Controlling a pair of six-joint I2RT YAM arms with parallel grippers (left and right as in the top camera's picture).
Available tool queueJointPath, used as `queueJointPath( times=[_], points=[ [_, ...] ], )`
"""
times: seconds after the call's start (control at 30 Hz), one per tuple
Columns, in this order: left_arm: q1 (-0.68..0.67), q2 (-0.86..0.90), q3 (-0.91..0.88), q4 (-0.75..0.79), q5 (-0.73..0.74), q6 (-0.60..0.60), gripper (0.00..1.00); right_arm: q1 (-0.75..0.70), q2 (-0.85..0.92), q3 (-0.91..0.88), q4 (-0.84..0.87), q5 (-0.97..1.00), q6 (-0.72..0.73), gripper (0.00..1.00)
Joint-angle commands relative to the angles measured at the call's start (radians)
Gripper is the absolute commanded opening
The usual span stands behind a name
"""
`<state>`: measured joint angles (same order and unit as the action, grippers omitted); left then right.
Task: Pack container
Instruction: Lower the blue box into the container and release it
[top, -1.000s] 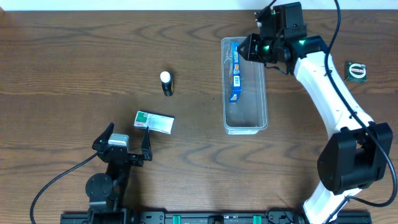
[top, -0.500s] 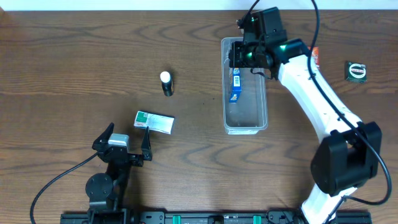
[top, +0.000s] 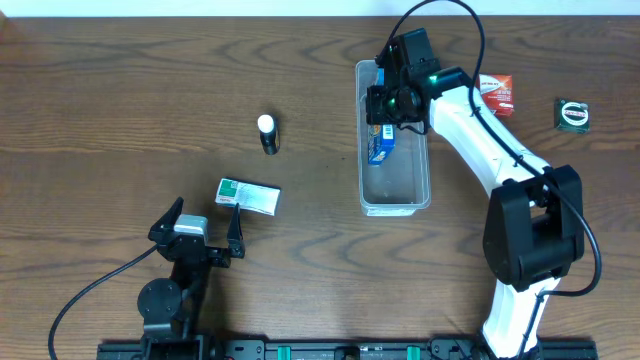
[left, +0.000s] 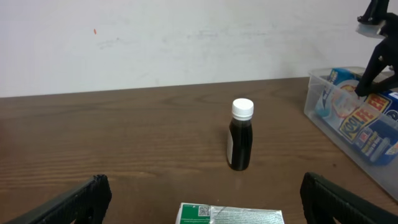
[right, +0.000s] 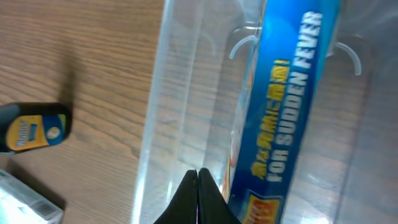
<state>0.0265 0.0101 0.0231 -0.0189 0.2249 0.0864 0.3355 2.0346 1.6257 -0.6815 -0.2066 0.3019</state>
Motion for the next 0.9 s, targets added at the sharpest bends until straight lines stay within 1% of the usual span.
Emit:
queueJointPath(
  times=[0.0, 0.3, 0.37, 0.6, 0.7, 0.87],
  points=[
    [0.007, -0.006, -0.019, -0.032, 0.002, 0.007, 0.98, -0.003, -0.008, -0.002, -0.015, 0.071, -0.035, 0.01],
    [0.007, -0.006, -0.019, -0.032, 0.003, 0.007, 0.98, 0.000, -0.021, 0.034, -0.098, 0.214, -0.057, 0.01],
    [0.007, -0.006, -0.019, -0.032, 0.003, 0.007, 0.98, 0.000, -0.028, 0.058, -0.124, 0.245, -0.058, 0.01],
    [0.007, -0.006, -0.019, -0.032, 0.003, 0.007, 0.98, -0.002, -0.038, 0.190, -0.228, 0.257, -0.075, 0.01],
    [0.007, -0.006, -0.019, -0.032, 0.003, 0.007, 0.98, -0.002, -0.038, 0.232, -0.278, 0.319, -0.074, 0.01],
    [0.007, -0.006, -0.019, -0.032, 0.003, 0.007, 0.98, -0.002, -0.036, 0.225, -0.315, 0.391, -0.076, 0.01]
  ],
)
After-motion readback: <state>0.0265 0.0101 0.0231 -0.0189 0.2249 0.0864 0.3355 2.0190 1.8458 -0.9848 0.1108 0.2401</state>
